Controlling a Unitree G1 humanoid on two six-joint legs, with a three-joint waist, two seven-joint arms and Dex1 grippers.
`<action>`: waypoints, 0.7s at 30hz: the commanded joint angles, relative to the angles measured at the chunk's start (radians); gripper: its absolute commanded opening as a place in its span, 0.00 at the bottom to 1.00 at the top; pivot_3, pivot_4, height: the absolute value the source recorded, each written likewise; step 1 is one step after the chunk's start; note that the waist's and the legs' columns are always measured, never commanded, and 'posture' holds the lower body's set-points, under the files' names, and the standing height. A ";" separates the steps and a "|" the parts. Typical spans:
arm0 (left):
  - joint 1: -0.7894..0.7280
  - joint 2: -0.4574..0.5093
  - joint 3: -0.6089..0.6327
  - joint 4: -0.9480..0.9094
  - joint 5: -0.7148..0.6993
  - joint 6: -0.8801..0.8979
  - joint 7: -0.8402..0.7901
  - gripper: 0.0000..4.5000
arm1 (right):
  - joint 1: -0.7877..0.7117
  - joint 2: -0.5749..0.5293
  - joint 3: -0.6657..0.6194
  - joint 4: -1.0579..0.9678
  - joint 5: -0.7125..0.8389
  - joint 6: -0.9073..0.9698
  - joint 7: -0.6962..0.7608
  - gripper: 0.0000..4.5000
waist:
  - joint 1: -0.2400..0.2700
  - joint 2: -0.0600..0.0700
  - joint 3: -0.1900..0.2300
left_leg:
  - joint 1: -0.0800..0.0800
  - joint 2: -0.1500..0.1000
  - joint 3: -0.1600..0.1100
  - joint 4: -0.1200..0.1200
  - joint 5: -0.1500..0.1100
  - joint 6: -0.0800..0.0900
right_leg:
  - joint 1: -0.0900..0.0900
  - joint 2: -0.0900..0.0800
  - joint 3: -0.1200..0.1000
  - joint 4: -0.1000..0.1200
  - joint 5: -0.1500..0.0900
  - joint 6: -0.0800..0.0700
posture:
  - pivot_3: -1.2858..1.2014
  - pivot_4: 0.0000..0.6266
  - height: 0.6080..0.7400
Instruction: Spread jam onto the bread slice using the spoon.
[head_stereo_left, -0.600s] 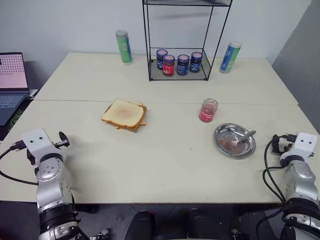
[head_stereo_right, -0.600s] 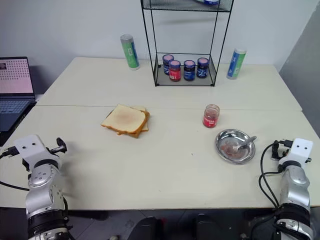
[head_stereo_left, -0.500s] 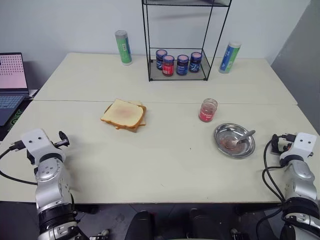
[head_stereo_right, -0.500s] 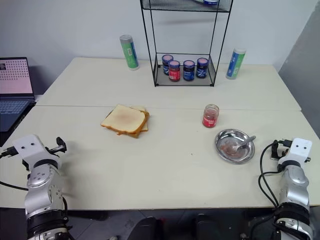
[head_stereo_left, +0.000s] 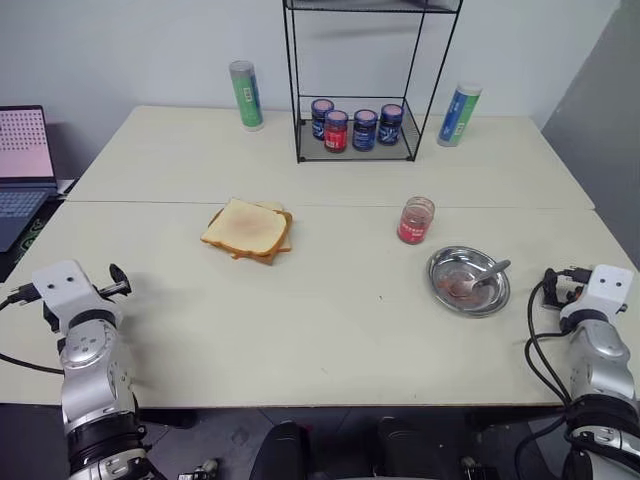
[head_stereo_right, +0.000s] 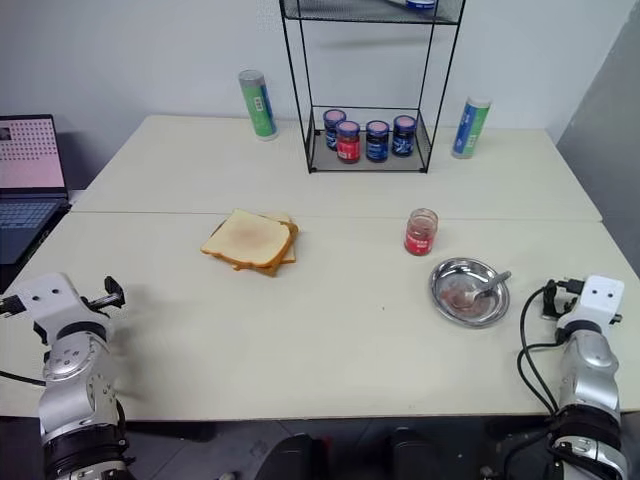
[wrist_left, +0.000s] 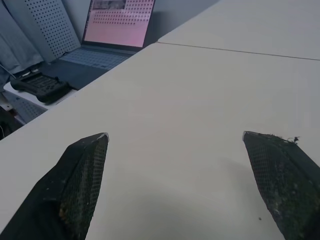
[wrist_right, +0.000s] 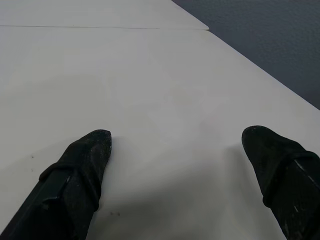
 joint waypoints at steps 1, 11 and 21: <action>-0.021 0.031 0.017 -0.037 -0.023 -0.004 -0.028 1.00 | 0.020 -0.006 -0.005 -0.084 0.017 0.017 -0.005 1.00 | 0.000 0.000 0.000 | 0.000 0.000 0.000 0.000 0.000 0.000 | 0.000 0.000 0.000 0.000 0.000 0.000 | 0.52 0.24 1.00; -0.064 0.098 0.014 -0.057 -0.184 0.088 -0.233 1.00 | 0.067 -0.071 0.022 -0.376 0.055 0.128 0.108 1.00 | 0.000 0.001 0.001 | 0.000 0.000 0.000 0.000 0.000 0.000 | -0.001 0.000 0.000 0.000 0.000 0.000 | 0.52 0.24 1.00; -0.216 0.258 -0.137 -0.058 -0.321 0.302 -0.594 1.00 | 0.037 -0.231 0.220 -0.999 0.512 0.647 0.448 1.00 | -0.001 0.001 0.001 | 0.000 0.000 -0.001 0.000 0.000 0.000 | 0.000 0.000 -0.002 0.000 0.000 0.000 | 0.52 0.24 1.00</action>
